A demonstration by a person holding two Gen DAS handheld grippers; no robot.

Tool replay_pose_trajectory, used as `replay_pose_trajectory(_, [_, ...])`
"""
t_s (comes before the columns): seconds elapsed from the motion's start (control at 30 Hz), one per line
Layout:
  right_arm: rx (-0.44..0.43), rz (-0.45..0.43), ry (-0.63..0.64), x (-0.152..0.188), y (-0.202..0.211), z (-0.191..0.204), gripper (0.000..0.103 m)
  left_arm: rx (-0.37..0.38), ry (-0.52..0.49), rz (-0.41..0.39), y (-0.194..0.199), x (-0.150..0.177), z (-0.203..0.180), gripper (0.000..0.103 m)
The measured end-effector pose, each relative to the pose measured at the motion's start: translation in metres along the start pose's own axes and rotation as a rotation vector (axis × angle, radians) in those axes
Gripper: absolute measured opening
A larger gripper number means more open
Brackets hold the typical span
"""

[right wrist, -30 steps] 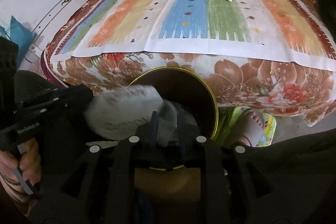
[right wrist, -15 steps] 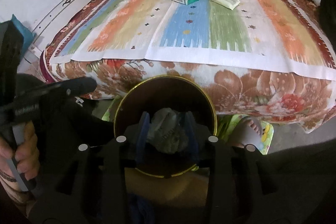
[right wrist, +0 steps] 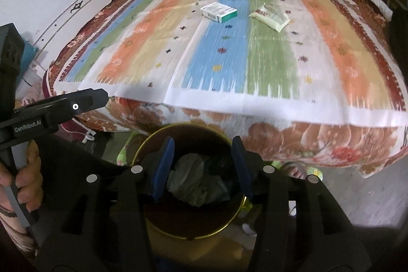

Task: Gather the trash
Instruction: 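Move both tools from the bin toward the medicine box and white packet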

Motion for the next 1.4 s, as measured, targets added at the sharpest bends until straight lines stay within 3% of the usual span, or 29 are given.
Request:
replay_pose_trajectory(0.17, [0.045,0.02,0.02,-0.027,-0.004,-0.02,0.06,-0.006,0.002,-0.002,-0.006,-0.035,-0.008,0.059])
replay_pose_trajectory(0.43, [0.083,0.041,0.006,-0.071,-0.017,-0.055,0.065,-0.018,0.027,0.008,-0.023,-0.078,-0.021,0.063])
replay_pose_trajectory(0.5, [0.096,0.04,0.012,-0.08,-0.02,-0.058,0.067,-0.033,0.014,-0.004,-0.028,-0.088,-0.027,0.07])
replay_pose_trajectory(0.67, [0.152,0.043,0.034,-0.104,-0.033,-0.072,0.069,-0.052,0.01,-0.002,-0.045,-0.112,-0.037,0.075])
replay_pose_trajectory(0.87, [0.194,0.052,0.021,-0.125,-0.056,-0.1,0.081,-0.081,-0.021,-0.048,-0.063,-0.143,-0.053,0.097])
replay_pose_trajectory(1.07, [0.251,0.056,0.034,-0.145,-0.085,-0.129,0.091,-0.08,0.06,0.015,-0.097,-0.174,-0.046,0.097])
replay_pose_trajectory(1.17, [0.222,0.063,0.021,-0.152,-0.1,-0.14,0.093,-0.088,0.1,0.024,-0.113,-0.19,-0.042,0.097])
replay_pose_trajectory(1.4, [0.258,0.08,0.085,-0.173,-0.129,-0.146,0.094,-0.158,0.062,0.026,-0.144,-0.219,-0.046,0.097])
Point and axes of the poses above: each gripper's, at about its wrist camera, not at the fingertips, and y roughly against the way its jaws point, z to its left, x to its underside, the point moved 2 cm from there along -y, roughly the way its jaws point, and after that the axes turned 14 degrees about y, right-handed, at the moved point
